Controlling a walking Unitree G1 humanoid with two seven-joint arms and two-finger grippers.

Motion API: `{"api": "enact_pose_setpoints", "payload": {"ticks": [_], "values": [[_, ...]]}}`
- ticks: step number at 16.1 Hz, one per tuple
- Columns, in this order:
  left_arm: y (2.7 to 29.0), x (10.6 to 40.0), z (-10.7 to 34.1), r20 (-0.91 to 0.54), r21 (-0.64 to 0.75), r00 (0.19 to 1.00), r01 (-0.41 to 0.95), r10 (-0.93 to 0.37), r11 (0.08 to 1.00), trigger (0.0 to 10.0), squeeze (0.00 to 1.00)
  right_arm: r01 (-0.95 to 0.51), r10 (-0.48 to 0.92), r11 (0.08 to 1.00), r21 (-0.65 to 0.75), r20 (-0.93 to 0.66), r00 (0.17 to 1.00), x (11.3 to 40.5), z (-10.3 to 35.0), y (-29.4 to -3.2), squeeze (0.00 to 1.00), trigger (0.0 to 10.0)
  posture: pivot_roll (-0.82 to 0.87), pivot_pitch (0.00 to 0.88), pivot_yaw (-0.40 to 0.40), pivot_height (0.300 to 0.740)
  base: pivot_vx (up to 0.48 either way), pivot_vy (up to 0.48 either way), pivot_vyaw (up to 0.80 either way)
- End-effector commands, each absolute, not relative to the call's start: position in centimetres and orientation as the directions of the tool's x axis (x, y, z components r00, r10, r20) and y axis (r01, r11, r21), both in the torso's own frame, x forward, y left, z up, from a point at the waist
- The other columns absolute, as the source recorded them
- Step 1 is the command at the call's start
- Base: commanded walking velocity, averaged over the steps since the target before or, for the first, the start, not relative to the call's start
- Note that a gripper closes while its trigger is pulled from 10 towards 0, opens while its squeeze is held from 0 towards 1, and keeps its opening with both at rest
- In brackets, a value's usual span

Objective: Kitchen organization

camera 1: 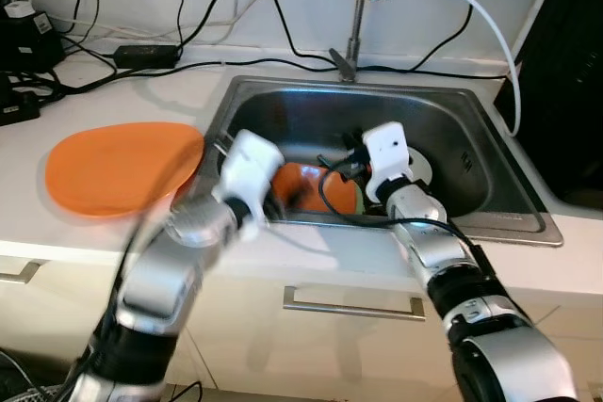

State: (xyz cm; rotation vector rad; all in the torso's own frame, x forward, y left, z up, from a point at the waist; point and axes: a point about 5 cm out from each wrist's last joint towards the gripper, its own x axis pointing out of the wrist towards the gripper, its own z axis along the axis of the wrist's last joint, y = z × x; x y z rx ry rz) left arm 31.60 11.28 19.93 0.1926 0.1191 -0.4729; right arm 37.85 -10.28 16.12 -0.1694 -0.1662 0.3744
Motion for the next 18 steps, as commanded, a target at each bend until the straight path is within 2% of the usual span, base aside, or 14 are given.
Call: {"api": "enact_pose_setpoints", "payload": {"ticks": [1, 4, 7, 8, 10, 12, 14, 18], "values": [[12.6, 32.5, 21.1, -0.086, 0.19, 0.936, 0.352, -0.341, 0.917, 10.0, 0.0, -0.386, 0.397, 0.918, -0.093, 0.193, 0.897, 38.2, 18.0, -10.0, 0.0, 10.0, 0.12, 0.0, 0.007, 0.74, 0.0, 0.0, 0.0], [13.4, 33.0, 22.5, 0.031, 0.176, 0.961, 0.266, -0.275, 0.948, 10.0, 0.0, -0.454, 0.429, 0.889, 0.054, 0.248, 0.869, 38.1, 19.3, -9.7, 0.0, 10.0, 0.11, 0.0, 0.008, 0.74, 0.0, 0.0, 0.0], [14.4, 33.1, 23.1, 0.126, 0.138, 0.98, 0.136, -0.154, 0.981, 10.0, 0.0, -0.54, 0.477, 0.819, 0.192, 0.295, 0.828, 37.6, 20.1, -9.6, 0.0, 10.0, 0.11, 0.0, 0.013, 0.74, 0.0, 0.0, 0.0], [15.2, 33.3, 23.3, 0.139, 0.134, 0.984, 0.094, -0.113, 0.986, 10.0, 0.0, -0.569, 0.502, 0.796, 0.205, 0.3, 0.811, 37.4, 20.1, -9.5, 0.0, 10.0, 0.11, 0.0, 0.013, 0.74, 0.0, 0.0, 0.0], [19.4, 33.5, 24.6, 0.19, 0.126, 0.978, -0.109, 0.084, 0.986, 10.0, 0.0, -0.701, 0.625, 0.68, 0.217, 0.329, 0.708, 36.0, 19.9, -9.0, 0.0, 10.0, 0.11, 0.0, 0.012, 0.74, 0.0, 0.0, 0.0], [22.2, 33.1, 24.6, 0.176, 0.102, 0.951, -0.274, 0.254, 0.956, 10.0, 0.0, -0.755, 0.687, 0.629, 0.187, 0.32, 0.652, 35.0, 19.5, -8.5, 0.0, 10.0, 0.11, 0.0, 0.01, 0.74, 0.0, 0.0, 0.0], [24.0, 32.3, 24.0, 0.135, 0.057, 0.922, -0.373, 0.362, 0.926, 10.0, 0.0, -0.771, 0.706, 0.611, 0.182, 0.314, 0.634, 34.7, 19.4, -8.4, 0.0, 10.0, 0.11, 0.0, 0.007, 0.74, 0.0, 0.0, 0.0], [26.1, 30.5, 23.0, 0.063, -0.047, 0.884, -0.46, 0.463, 0.887, 10.0, 0.0, -0.769, 0.709, 0.607, 0.2, 0.301, 0.637, 34.4, 19.3, -8.8, 0.0, 10.0, 0.13, 0.004, 0.004, 0.74, 0.0, 0.0, 0.0]]}}
